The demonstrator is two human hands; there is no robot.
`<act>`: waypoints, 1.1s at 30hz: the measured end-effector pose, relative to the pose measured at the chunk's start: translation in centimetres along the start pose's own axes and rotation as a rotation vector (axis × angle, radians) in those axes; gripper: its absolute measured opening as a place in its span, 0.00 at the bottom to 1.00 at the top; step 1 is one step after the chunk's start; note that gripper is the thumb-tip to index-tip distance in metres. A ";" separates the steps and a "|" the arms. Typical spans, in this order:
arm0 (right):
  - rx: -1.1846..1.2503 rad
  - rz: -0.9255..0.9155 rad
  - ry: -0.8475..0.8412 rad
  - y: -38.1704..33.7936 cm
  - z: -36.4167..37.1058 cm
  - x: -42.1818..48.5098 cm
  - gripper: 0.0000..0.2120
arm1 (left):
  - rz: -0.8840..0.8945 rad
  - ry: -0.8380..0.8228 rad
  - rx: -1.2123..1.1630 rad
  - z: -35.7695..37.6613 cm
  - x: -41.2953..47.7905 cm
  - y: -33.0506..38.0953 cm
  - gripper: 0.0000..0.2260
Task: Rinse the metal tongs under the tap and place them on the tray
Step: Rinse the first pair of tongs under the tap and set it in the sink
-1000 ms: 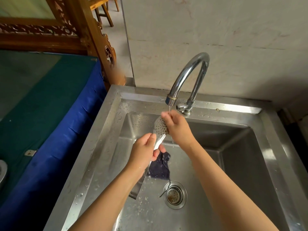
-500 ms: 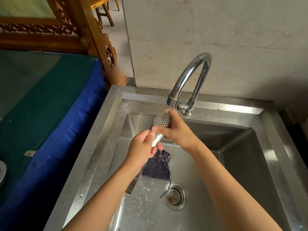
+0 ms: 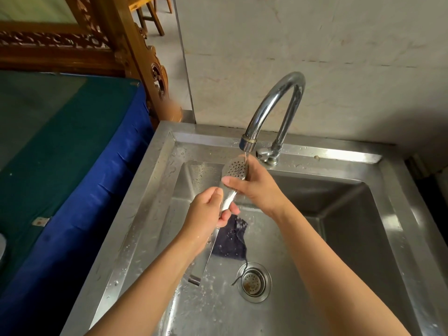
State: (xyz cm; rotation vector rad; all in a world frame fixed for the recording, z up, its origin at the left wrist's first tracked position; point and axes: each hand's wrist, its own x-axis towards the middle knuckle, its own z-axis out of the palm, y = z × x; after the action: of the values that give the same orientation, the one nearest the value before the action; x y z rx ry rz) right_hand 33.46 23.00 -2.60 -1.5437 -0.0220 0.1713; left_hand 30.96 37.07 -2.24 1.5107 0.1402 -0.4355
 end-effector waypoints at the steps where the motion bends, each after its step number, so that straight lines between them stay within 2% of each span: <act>1: -0.015 -0.015 0.066 -0.2 0.3 0.1 0.11 | 0.007 -0.006 0.000 0.2 -0.1 -0.1 0.15; 2: -0.045 -0.025 0.158 -0.3 0.6 0.2 0.10 | 0.013 -0.018 -0.004 0.4 -0.2 -0.2 0.15; 4: -0.085 -0.024 0.331 -0.1 1.1 0.5 0.16 | 0.021 -0.048 -0.019 0.8 -0.4 -0.3 0.15; 6: -0.103 -0.012 0.343 0.0 1.1 0.5 0.17 | 0.031 -0.062 -0.019 1.0 -0.5 -0.3 0.14; 8: -0.080 -0.016 0.133 0.0 0.6 0.0 0.10 | 0.047 -0.049 -0.001 0.7 -0.4 -0.3 0.14; 9: -0.019 -0.008 -0.002 -0.1 0.4 -0.3 0.10 | 0.058 -0.040 0.016 0.5 -0.3 -0.2 0.14; 11: 0.128 -0.010 -0.167 -0.2 -0.1 -0.8 0.18 | 0.074 -0.032 0.035 0.3 -0.2 -0.1 0.14; 12: 0.145 -0.031 -0.152 -0.4 -0.2 -0.8 0.17 | 0.079 -0.035 0.035 0.3 -0.3 -0.1 0.14; 14: 0.081 -0.057 0.024 -0.7 -0.2 -0.3 0.11 | 0.084 -0.047 0.032 0.4 -0.5 -0.1 0.14; 16: -0.026 -0.056 0.223 -0.5 0.2 0.3 0.15 | 0.077 -0.053 0.023 0.4 -0.8 -0.2 0.14; 19: -0.081 -0.034 0.376 -0.2 1.3 0.6 0.22 | 0.075 -0.042 0.042 0.5 -0.9 -0.3 0.14; 21: -0.074 -0.002 0.336 0.1 1.1 0.4 0.19 | 0.076 -0.024 0.049 0.5 -0.8 -0.2 0.13; 23: -0.098 -0.008 0.166 0.0 0.6 0.1 0.13 | 0.079 0.008 0.051 0.3 -0.5 -0.2 0.13; 25: -0.099 -0.022 0.098 -0.2 0.5 0.0 0.14 | 0.082 0.029 0.056 0.2 -0.3 -0.3 0.12; 29: -0.176 -0.030 0.372 -0.4 1.0 0.8 0.19 | 0.090 0.035 0.012 0.9 -0.6 -0.8 0.12; 33: -0.159 0.053 0.529 -0.6 1.1 1.6 0.23 | 0.176 0.011 0.102 1.0 -0.8 -0.9 0.09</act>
State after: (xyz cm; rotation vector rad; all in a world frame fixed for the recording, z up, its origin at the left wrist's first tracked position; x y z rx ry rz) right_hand 34.98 24.32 -2.15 -1.7083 0.4322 -0.2045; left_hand 29.69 36.22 -2.73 1.6105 -0.0062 -0.2969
